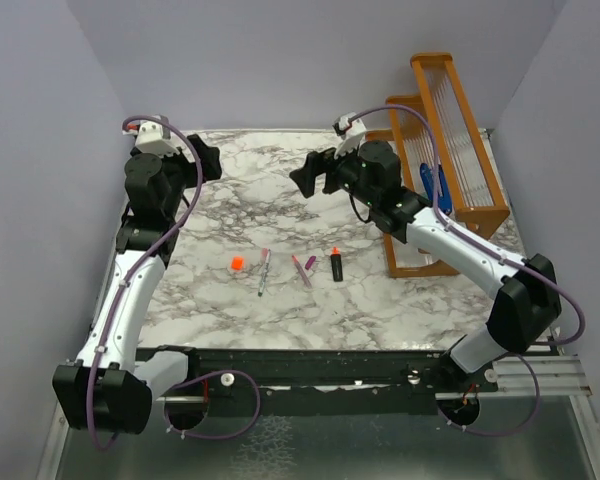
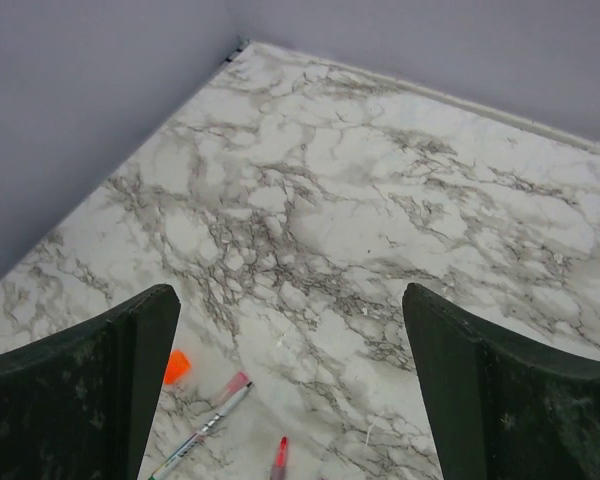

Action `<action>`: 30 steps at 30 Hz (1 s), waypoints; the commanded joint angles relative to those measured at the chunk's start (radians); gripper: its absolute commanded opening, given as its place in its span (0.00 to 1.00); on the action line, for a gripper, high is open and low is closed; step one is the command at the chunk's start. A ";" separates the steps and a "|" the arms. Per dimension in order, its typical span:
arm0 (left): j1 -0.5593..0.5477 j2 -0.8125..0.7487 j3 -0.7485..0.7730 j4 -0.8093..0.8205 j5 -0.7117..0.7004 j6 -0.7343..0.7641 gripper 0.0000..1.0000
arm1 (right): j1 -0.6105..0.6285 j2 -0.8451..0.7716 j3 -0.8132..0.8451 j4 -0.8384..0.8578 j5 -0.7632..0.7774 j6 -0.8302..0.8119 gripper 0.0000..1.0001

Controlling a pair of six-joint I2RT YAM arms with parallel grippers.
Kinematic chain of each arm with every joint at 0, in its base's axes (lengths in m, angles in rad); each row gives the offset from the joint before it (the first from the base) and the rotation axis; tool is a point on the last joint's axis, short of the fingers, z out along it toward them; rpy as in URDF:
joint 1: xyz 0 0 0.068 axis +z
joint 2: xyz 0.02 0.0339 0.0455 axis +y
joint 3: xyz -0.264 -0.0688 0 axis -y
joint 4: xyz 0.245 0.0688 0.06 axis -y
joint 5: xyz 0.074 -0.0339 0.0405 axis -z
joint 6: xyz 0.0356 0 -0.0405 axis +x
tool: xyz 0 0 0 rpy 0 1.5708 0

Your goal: Insert the pens into the pen caps

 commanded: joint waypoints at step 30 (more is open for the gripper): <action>0.004 0.068 -0.077 -0.162 0.197 0.018 0.99 | -0.223 0.493 0.143 -0.186 -0.009 0.192 0.94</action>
